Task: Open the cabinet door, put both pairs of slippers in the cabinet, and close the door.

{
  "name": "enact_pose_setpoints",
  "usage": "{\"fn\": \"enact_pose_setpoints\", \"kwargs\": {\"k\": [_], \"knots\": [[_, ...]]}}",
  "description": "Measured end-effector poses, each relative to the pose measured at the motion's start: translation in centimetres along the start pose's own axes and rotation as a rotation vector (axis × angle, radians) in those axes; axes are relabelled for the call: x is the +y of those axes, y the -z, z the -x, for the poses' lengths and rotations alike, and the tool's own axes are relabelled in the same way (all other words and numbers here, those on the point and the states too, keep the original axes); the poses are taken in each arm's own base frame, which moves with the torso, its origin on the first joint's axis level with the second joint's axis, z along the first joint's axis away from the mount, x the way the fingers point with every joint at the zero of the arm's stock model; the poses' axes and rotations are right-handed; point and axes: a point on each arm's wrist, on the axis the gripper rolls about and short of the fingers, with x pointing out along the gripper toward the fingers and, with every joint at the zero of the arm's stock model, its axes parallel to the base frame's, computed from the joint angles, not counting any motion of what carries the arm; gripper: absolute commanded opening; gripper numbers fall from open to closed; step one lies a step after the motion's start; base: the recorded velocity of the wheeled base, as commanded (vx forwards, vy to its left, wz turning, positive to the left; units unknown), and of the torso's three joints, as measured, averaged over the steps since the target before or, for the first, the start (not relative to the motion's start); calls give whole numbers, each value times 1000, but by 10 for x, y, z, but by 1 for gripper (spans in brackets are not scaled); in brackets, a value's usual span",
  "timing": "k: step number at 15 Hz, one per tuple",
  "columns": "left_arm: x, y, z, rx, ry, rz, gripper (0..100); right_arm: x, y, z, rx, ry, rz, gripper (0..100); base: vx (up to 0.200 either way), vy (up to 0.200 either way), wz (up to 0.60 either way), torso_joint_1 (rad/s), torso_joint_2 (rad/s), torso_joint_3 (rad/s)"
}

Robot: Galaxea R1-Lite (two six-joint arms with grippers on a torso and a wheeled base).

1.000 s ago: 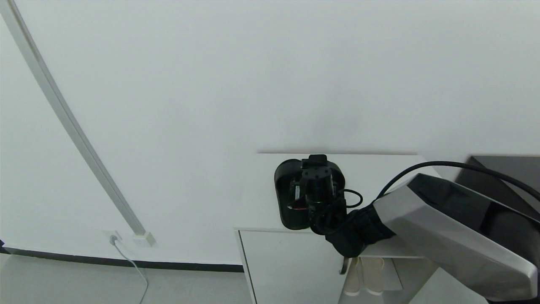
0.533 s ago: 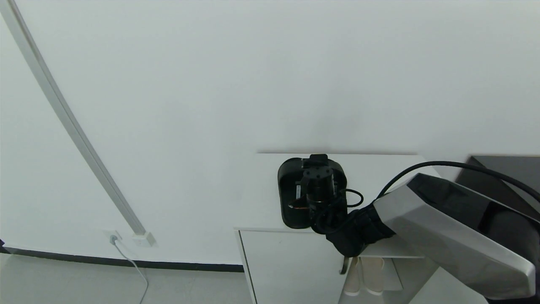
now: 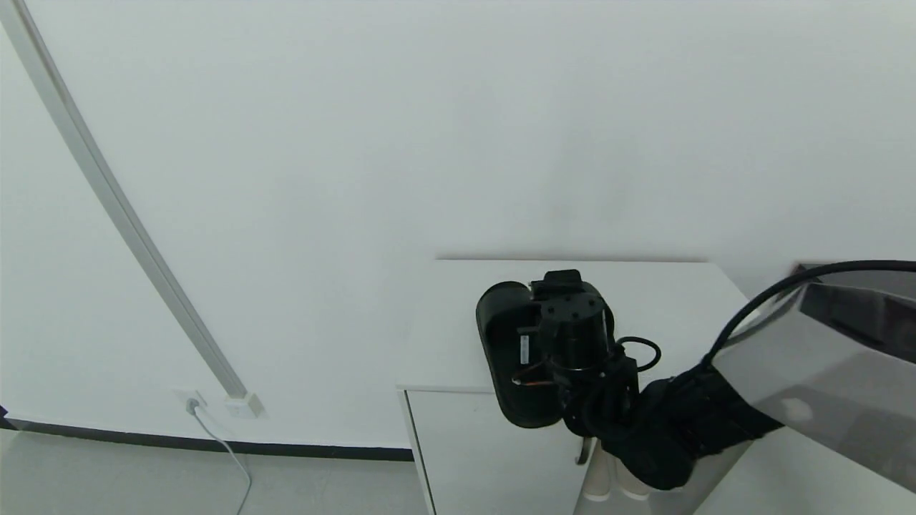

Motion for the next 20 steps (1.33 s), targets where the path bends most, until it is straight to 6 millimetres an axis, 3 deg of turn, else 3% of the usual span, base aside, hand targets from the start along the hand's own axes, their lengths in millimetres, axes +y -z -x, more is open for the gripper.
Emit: {"fn": "enact_pose_setpoints", "kwargs": {"k": [4, 8, 14, 17, 20], "knots": [[0, 0, 0, 0, 0, 0, 0, -20, -12, 73, 9, -88, 17, 0, 0, 0, 0, 0, 0, 0], [0, 0, 0, 0, 0, 2, 0, -46, -3, 136, 65, -205, 19, 0, 0, 0, 0, 0, 0, 0], [0, 0, 0, 0, 0, 3, 0, -88, 8, 165, 125, -280, 47, 0, 0, 0, 0, 0, 0, 0], [0, 0, 0, 0, 0, 3, 0, -93, 7, 167, 124, -271, 44, 0, 0, 0, 0, 0, 0, 0], [0, 0, 0, 0, 0, 3, 0, -94, 8, 166, 125, -265, 45, 0, -200, 0, 0, 1, 4, -1]]}}
